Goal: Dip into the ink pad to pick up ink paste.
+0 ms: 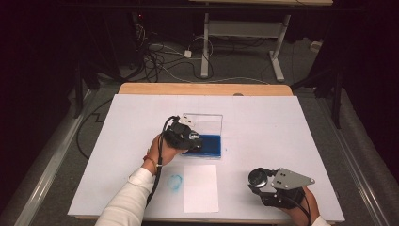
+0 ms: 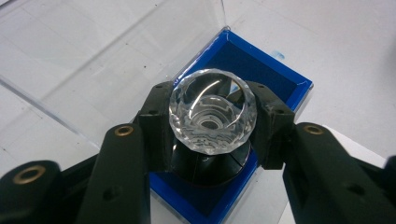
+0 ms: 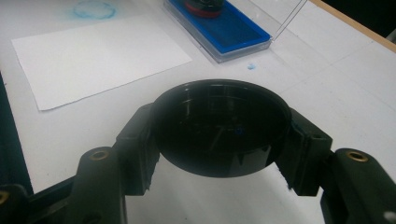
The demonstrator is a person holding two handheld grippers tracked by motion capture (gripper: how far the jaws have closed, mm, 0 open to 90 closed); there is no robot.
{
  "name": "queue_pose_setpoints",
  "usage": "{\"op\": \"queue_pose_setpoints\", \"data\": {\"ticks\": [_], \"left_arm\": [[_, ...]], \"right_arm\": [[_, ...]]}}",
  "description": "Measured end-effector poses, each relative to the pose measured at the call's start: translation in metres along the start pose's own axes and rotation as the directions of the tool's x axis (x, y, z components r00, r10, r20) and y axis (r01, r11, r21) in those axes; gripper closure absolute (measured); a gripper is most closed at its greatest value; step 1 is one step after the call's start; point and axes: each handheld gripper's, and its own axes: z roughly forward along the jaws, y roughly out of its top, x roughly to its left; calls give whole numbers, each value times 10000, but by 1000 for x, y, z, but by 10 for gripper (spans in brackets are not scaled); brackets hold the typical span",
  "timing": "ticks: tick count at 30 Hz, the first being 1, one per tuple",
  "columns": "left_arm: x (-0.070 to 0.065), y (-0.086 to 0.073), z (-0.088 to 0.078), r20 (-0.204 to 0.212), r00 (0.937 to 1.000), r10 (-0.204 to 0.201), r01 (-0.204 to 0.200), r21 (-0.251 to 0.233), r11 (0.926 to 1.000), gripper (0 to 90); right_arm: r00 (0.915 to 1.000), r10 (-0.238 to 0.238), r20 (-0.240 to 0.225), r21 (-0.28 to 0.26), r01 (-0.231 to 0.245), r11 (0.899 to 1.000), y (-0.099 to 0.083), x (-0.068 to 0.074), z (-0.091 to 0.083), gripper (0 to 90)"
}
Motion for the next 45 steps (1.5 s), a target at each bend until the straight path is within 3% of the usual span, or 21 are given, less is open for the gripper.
{"op": "queue_pose_setpoints", "data": {"ticks": [26,33,45], "left_arm": [[-4,6,-1,-252,9993,270,-262,315,9992,541],[2,8,-20,-387,9992,30,-45,-384,9993,542],[3,9,-52,-492,9985,254,-309,-1137,9930,541]], "right_arm": [[9999,82,124,-35,-81,10000,0,-2,-2,384],[9996,120,248,-210,-115,9997,-1,-5,-6,384],[9991,190,372,-368,-177,9992,0,-9,-6,384]]}}
